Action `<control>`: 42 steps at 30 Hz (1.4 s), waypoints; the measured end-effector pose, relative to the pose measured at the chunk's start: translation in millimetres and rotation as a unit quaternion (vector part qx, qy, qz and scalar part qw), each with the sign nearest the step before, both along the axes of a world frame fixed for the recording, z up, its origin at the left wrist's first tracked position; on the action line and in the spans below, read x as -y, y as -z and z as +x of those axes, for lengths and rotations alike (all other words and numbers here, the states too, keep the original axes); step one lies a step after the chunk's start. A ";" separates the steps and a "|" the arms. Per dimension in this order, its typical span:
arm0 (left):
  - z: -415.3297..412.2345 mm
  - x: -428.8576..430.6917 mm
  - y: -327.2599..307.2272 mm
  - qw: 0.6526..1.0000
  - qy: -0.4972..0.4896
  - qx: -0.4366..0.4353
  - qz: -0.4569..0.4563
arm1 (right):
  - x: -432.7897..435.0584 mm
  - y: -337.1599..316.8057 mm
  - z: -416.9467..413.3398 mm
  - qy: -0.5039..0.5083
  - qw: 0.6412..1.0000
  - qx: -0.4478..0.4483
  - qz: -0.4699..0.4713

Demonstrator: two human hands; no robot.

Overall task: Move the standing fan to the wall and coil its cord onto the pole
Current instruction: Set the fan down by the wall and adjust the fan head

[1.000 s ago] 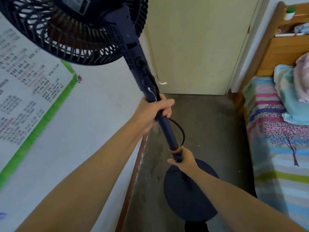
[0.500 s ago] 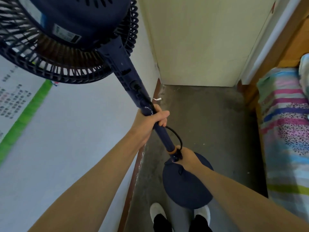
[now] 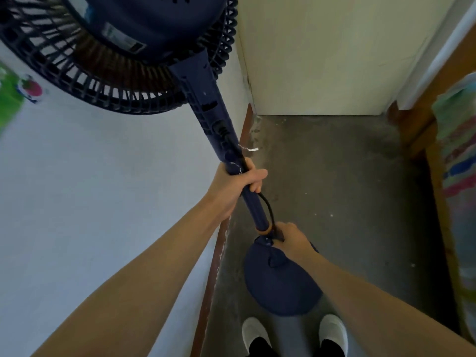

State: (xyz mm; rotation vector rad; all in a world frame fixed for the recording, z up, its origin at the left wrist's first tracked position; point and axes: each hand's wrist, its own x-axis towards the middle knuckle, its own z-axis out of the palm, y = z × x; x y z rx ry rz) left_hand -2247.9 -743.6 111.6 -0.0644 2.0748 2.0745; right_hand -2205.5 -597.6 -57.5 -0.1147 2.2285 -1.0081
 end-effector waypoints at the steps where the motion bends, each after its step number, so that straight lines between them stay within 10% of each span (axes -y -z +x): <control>1: -1.8 2.9 5.8 1.000 0.005 0.002 0.001 | 2.0 3.6 -2.2 -0.018 1.000 -0.009 0.015; 11: -11.7 30.0 47.0 0.998 0.049 -0.003 -0.034 | 5.8 6.8 -40.0 -0.170 0.915 -0.175 0.322; 25: -30.2 62.6 87.4 0.995 0.048 -0.022 -0.087 | 23.0 7.4 -76.1 -0.229 0.843 -0.253 0.417; 33: -18.5 72.0 137.8 0.991 0.064 0.011 -0.121 | 36.2 55.2 -56.1 -0.175 0.938 -0.180 0.237; 42: 6.0 76.6 172.4 0.989 0.056 0.030 -0.134 | 50.3 91.5 -30.8 -0.196 0.965 -0.133 0.117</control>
